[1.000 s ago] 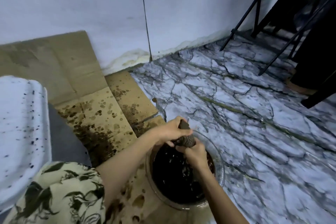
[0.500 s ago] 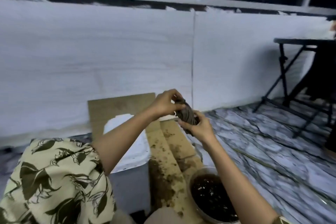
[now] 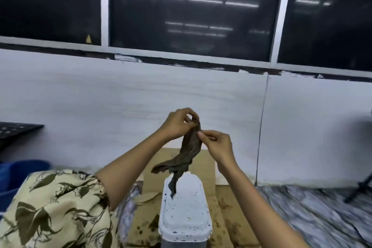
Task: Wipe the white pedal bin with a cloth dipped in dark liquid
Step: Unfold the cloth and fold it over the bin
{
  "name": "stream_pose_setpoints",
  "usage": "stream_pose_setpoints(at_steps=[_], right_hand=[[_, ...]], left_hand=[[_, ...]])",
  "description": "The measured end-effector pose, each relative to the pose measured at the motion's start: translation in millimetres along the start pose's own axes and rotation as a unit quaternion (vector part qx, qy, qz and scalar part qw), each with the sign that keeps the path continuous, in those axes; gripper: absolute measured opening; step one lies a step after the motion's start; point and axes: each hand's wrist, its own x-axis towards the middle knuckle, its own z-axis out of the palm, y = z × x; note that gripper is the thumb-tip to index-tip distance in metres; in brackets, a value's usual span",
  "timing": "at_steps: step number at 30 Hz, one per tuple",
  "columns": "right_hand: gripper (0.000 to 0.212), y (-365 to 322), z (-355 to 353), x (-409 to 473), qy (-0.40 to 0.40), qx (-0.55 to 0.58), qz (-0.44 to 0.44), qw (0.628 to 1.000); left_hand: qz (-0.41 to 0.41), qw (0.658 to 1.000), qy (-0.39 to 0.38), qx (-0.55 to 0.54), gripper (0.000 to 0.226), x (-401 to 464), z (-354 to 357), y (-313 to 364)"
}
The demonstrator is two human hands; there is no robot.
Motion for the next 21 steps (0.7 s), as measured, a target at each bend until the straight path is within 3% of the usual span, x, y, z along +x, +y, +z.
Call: stream_pose_setpoints(at_steps=[3,5,8,11,13,17,19,21], right_hand=[[0.011,-6.5,-0.7,17.6,0.034,0.015,-0.008,0.999],[0.018,-10.2,-3.1,29.7,0.050,0.025,-0.001,0.998],[0.028,-14.7,-10.6,44.9,0.066,0.006,-0.010,0.998],[0.025,-12.9,-22.0,49.9,0.064,-0.030,-0.026,0.997],[0.020,-8.9,-28.6,47.8,0.046,-0.070,-0.030,0.996],[0.022,-8.5,-43.1,43.6,0.068,-0.290,-0.075,0.952],[0.024,-10.6,-50.9,45.4,0.069,-0.280,-0.062,0.955],[0.026,-9.1,-57.3,51.0,0.050,-0.164,-0.017,0.985]], left_hand=[[-0.014,0.999,0.036,-0.034,0.019,8.7,-1.5,-3.8],[-0.031,0.994,0.037,-0.095,0.028,11.5,-4.0,-5.7],[-0.030,0.989,-0.070,-0.127,0.032,4.4,-6.5,-15.1],[0.022,0.977,-0.207,0.035,0.019,-3.4,-1.5,-29.9],[0.004,0.982,-0.184,0.039,0.022,-0.9,-1.7,-37.6],[-0.081,0.987,-0.030,-0.137,0.030,9.3,-2.6,-44.5],[-0.087,0.988,-0.041,-0.122,0.039,6.5,8.7,-45.1],[-0.082,0.985,-0.080,-0.129,0.047,0.0,22.5,-46.3]])
